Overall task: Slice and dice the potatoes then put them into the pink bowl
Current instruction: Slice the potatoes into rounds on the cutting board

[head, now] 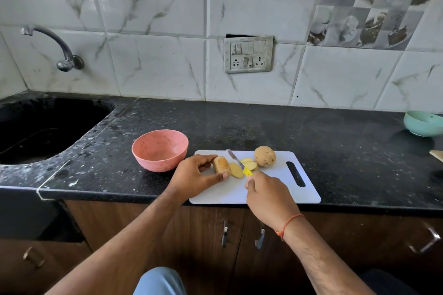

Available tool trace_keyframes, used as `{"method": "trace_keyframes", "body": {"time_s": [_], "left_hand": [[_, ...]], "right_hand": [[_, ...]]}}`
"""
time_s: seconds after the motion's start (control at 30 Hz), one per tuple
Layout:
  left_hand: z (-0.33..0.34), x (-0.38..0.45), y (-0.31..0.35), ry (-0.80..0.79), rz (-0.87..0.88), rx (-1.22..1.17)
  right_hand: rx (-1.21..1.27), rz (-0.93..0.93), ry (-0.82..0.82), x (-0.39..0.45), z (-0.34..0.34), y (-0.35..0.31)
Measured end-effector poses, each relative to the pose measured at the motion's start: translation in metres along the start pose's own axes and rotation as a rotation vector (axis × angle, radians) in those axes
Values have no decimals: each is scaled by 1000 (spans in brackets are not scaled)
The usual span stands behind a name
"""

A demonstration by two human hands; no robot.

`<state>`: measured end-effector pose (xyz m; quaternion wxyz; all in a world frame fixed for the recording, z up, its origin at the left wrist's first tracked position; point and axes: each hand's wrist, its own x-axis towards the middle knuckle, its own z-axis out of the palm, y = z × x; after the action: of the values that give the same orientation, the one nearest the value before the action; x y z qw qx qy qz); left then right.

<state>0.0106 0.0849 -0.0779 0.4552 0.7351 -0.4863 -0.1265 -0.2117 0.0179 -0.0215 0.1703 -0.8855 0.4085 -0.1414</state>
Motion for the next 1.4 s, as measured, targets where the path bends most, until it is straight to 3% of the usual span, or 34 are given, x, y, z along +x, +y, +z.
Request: {"method": "trace_keyframes", "body": {"time_s": [0.93,1.4], "left_hand": [[4,-1,0,77,0,-79],[5,-13,8,134,238,-22]], "right_hand": [[-56,-107,54,10,32,-11],[-113,-120,30,13,25,-16]]}}
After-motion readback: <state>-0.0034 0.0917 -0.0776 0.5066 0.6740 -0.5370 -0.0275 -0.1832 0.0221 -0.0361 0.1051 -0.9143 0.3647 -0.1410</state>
